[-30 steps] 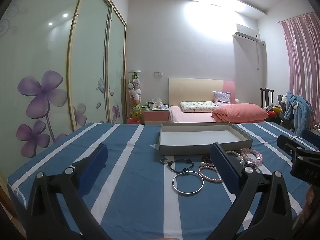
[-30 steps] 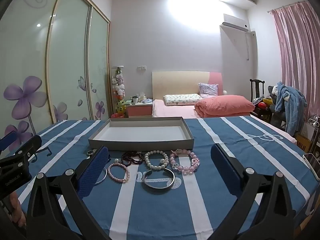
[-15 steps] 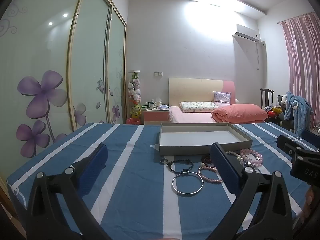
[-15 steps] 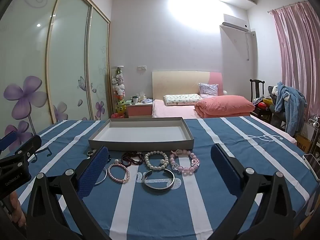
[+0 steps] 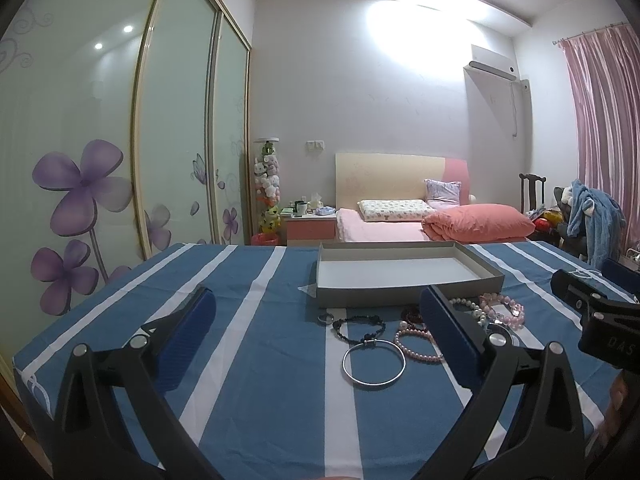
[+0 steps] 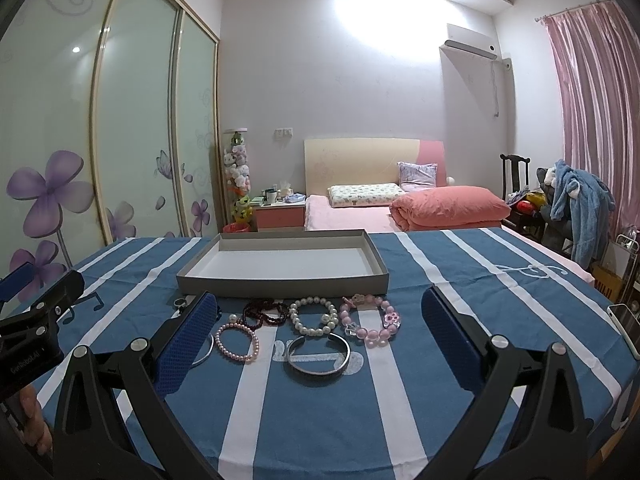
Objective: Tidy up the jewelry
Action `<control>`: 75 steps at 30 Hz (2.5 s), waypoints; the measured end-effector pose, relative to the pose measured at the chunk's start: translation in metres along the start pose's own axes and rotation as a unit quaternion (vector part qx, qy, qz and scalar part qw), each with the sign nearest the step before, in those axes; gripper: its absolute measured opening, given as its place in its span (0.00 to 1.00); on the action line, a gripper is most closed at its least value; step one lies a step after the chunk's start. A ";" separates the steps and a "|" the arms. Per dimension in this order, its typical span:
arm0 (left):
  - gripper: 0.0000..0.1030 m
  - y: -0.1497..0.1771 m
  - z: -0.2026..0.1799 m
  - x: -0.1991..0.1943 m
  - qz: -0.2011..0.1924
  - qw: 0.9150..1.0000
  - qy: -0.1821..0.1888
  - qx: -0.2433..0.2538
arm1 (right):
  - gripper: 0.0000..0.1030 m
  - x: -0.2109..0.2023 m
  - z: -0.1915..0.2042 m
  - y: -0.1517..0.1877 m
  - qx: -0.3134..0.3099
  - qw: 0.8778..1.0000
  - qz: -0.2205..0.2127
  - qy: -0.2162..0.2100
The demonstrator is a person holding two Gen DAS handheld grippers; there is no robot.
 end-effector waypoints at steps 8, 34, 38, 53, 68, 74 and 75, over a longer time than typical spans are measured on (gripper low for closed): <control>0.96 0.001 -0.003 0.001 0.002 1.000 0.000 0.000 | 0.98 0.000 0.001 0.004 0.001 1.000 0.003 0.000; 0.96 0.001 -0.003 0.001 0.003 1.000 0.001 0.000 | 0.98 0.001 0.000 0.006 0.002 1.000 0.004 0.000; 0.96 0.001 -0.003 0.001 0.003 1.000 0.001 0.000 | 0.98 0.001 0.000 0.006 0.002 1.000 0.004 0.000; 0.96 0.001 -0.004 0.002 0.004 1.000 0.001 0.001 | 0.98 0.001 0.000 0.006 0.002 1.000 0.005 0.000; 0.96 0.015 -0.008 0.028 0.078 0.996 0.029 0.009 | 0.98 0.027 -0.009 0.022 0.013 0.997 0.072 0.004; 0.96 0.029 -0.015 0.069 0.174 0.981 0.079 0.028 | 0.98 0.065 -0.021 0.041 0.028 0.983 0.183 0.006; 0.96 0.032 -0.017 0.077 0.194 0.976 0.091 0.030 | 0.98 0.071 -0.022 0.044 0.031 0.979 0.201 0.005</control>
Point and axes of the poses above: each gripper's, at about its wrist camera, not at the fingertips, and x roughly the way its jaws point, z to its left, y to its underside, the point moved 3 cm from there along x, roughly the way its jaws point, and after that the axes turned 6 degrees about x, right-handed, at the moved point
